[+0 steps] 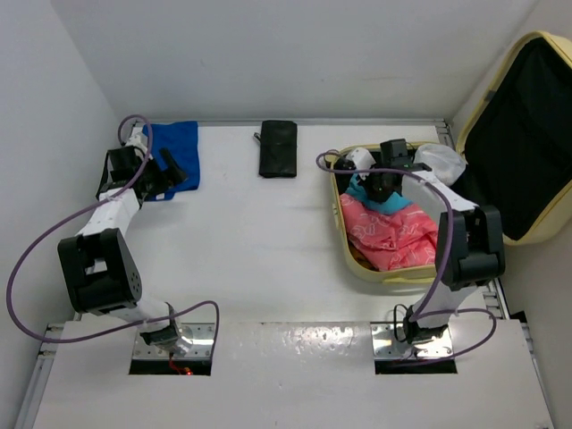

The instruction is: Pack the luggage

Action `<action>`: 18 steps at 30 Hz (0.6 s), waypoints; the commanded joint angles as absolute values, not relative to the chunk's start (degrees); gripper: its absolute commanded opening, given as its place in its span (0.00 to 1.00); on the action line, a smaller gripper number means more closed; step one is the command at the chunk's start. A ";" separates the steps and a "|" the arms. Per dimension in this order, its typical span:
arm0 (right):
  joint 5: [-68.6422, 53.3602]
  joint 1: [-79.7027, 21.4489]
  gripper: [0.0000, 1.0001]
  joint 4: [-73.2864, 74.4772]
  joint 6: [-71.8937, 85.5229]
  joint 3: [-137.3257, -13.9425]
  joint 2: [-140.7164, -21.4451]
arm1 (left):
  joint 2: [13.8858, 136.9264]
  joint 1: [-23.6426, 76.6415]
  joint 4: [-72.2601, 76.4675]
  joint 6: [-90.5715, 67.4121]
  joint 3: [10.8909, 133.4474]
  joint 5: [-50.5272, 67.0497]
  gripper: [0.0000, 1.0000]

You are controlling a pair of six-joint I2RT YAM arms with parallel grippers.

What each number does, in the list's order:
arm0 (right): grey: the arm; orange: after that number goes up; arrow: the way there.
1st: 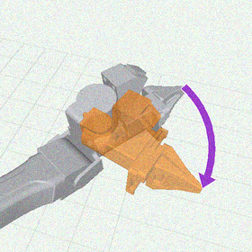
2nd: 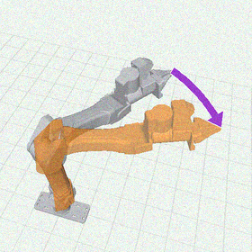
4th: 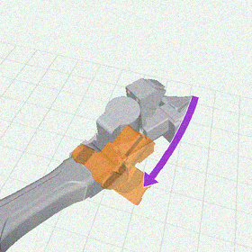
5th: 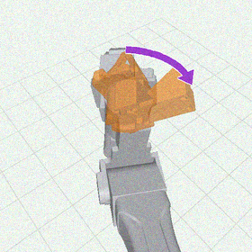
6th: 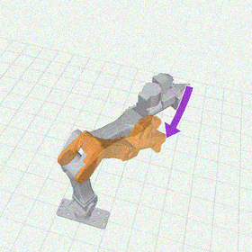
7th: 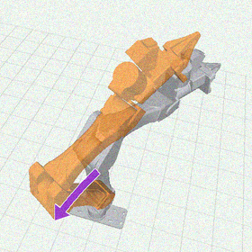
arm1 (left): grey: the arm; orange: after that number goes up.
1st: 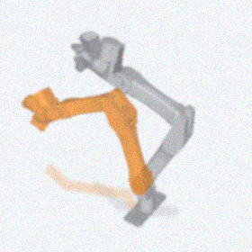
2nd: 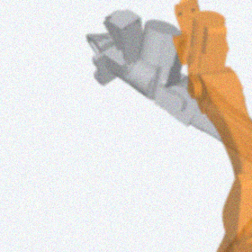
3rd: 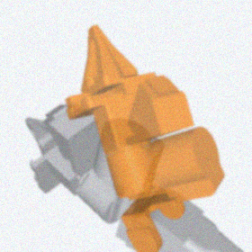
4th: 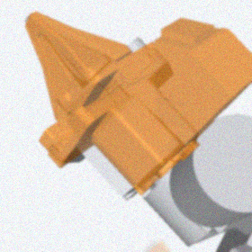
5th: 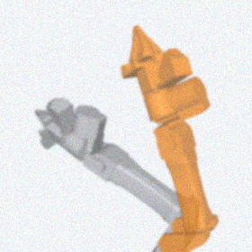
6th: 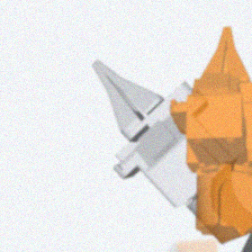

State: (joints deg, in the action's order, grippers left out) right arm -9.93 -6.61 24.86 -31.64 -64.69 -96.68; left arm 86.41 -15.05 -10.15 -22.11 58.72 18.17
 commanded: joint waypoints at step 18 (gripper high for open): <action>2.91 -10.55 0.76 15.01 -24.26 -76.30 -103.72 | 122.31 -7.92 -17.21 -20.04 98.86 -14.93 1.00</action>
State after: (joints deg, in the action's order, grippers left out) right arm 4.01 -10.26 11.35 -27.66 -75.68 -108.05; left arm 117.27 -9.65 -12.93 -20.23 94.50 -7.66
